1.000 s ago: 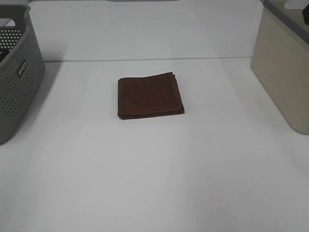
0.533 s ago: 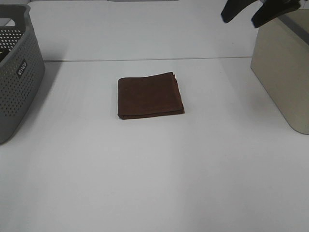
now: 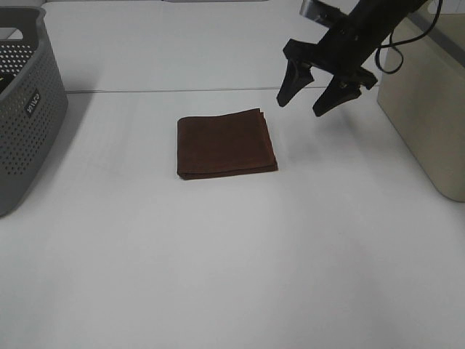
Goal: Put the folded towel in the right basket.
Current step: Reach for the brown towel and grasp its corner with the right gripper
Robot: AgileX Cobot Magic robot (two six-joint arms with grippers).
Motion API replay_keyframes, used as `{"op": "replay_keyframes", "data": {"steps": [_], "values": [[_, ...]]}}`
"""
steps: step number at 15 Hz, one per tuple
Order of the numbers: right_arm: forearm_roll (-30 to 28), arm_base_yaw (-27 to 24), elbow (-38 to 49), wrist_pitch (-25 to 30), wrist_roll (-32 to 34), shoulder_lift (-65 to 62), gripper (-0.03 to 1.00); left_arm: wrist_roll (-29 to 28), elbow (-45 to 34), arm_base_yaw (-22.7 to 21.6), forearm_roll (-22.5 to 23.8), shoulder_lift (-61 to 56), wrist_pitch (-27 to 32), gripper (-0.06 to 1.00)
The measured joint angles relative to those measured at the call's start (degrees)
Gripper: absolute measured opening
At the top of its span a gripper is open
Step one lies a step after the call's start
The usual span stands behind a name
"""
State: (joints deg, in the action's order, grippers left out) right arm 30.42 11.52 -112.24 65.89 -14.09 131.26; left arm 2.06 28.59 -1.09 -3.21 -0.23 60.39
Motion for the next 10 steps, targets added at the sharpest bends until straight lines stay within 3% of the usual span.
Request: {"op": "replay_keyframes", "data": {"steps": [6, 10], "values": [[4.7, 0.0, -13.5, -0.3, -1.0, 15.0, 0.72, 0.0, 0.0, 0.0, 0.0, 0.0, 0.0, 0.97], [5.4, 0.0, -18.0, -1.9, -1.5, 19.3, 0.72, 0.0, 0.0, 0.0, 0.0, 0.0, 0.0, 0.97]]}}
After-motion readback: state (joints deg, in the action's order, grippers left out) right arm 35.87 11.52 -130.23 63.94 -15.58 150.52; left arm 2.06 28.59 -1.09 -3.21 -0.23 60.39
